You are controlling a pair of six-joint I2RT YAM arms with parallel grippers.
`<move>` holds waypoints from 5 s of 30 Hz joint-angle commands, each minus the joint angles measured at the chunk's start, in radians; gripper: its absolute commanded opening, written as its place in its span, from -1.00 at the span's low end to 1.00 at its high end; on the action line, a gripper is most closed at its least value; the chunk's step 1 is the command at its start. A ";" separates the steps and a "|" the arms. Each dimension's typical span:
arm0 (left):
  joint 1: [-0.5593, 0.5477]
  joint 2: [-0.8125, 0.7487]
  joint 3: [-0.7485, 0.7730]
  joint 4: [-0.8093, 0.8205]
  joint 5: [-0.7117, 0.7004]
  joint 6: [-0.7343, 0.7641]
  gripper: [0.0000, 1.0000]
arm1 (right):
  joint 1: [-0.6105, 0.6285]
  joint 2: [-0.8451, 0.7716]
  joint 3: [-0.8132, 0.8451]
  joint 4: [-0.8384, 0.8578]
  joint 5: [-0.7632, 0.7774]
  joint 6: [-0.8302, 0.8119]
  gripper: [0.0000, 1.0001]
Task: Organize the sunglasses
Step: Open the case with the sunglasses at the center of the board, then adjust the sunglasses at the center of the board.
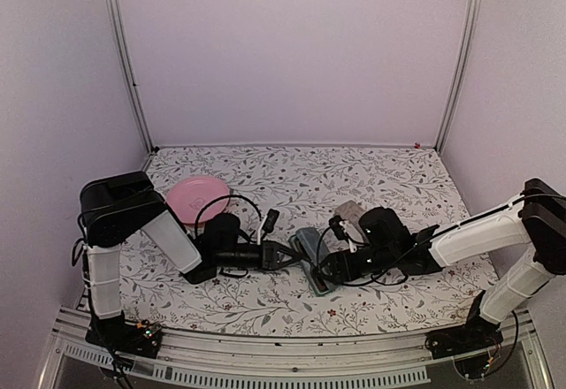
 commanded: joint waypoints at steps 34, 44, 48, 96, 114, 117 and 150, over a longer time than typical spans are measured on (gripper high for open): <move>0.026 -0.104 -0.060 -0.130 -0.058 0.106 -0.86 | -0.131 0.034 -0.024 0.076 -0.154 0.057 -0.60; 0.013 -0.110 0.034 -0.113 -0.010 0.119 -0.74 | -0.131 0.047 -0.017 0.074 -0.149 0.048 -0.60; 0.011 -0.048 0.067 -0.094 -0.012 0.115 -0.74 | -0.131 0.046 -0.015 0.074 -0.151 0.047 -0.59; -0.022 0.170 0.200 0.024 0.017 0.044 -0.69 | -0.131 0.078 0.002 0.086 -0.174 0.030 -0.55; -0.013 0.083 0.053 0.188 0.034 0.024 -0.27 | -0.131 0.075 -0.016 0.082 -0.160 0.043 -0.56; -0.012 0.063 0.036 0.199 0.036 0.026 -0.22 | -0.131 0.078 -0.017 0.080 -0.159 0.041 -0.56; -0.013 0.184 0.093 0.235 0.031 0.025 -0.30 | -0.177 0.083 -0.068 0.182 -0.242 0.128 -0.60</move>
